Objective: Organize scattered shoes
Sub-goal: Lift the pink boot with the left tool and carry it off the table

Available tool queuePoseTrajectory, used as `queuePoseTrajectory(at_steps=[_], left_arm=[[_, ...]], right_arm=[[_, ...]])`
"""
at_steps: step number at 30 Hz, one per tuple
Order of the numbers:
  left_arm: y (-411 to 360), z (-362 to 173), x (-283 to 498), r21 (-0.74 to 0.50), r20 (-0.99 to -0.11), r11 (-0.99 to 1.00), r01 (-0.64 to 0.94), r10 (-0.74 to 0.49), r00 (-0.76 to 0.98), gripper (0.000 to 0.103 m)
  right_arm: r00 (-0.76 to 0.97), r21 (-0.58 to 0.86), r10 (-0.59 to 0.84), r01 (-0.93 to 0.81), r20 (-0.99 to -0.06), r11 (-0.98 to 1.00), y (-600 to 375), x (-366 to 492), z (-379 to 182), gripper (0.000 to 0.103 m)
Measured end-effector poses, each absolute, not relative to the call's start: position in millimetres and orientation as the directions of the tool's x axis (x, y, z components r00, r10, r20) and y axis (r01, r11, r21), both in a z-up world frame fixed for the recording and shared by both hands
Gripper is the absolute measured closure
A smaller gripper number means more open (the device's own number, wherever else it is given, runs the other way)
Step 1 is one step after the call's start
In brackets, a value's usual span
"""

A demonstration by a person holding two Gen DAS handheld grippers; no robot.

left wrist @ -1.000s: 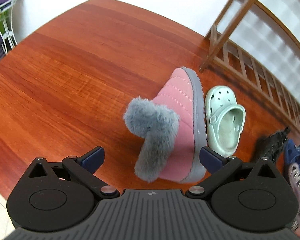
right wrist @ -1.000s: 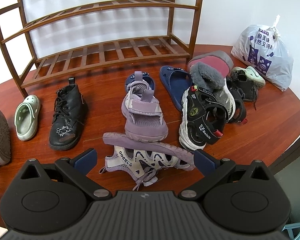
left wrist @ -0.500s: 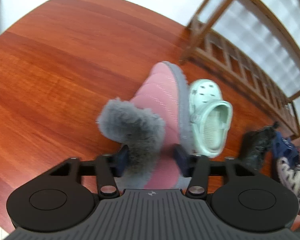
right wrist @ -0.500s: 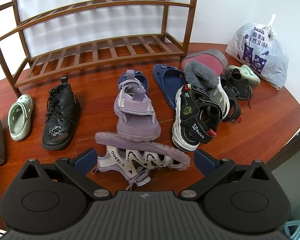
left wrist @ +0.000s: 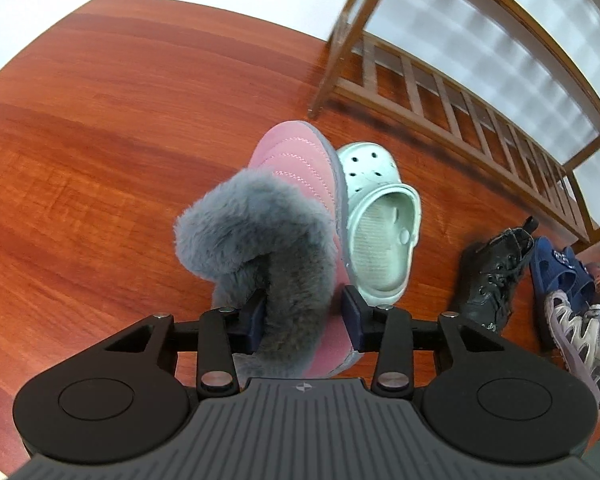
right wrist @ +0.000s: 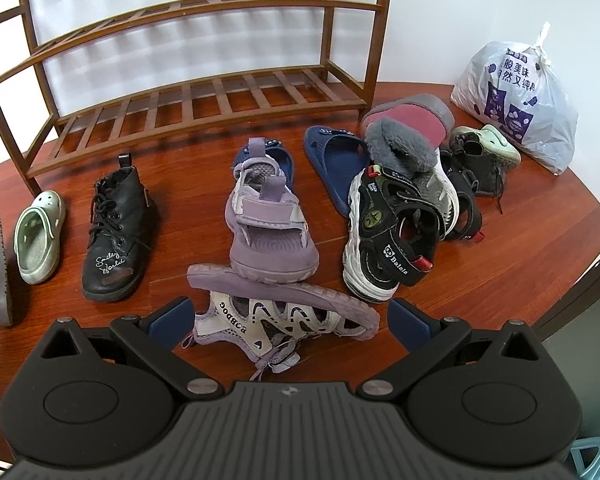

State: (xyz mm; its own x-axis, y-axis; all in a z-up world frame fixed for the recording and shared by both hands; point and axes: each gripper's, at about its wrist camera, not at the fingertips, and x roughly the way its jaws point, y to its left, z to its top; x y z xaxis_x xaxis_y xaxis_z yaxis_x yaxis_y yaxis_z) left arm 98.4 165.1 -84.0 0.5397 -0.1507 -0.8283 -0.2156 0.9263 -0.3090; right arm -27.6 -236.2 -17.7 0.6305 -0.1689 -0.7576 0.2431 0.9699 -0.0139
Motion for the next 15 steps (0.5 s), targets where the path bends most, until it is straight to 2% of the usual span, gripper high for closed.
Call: queuePoseTrajectory(at_steps=[6, 15], left_arm=[[151, -85, 105, -0.296, -0.834, 0.935, -0.197, -0.152, 0.530, 0.072], [151, -81, 100, -0.256, -0.859, 0.948, -0.191, -0.133, 0.494, 0.073]], right_arm=[[0.630, -0.011, -0.173, 0.252, -0.757, 0.968, -240, -28, -18, 0.000], [0.623, 0.000, -0.168, 0.261, -0.764, 0.965, -243, -27, -20, 0.000]])
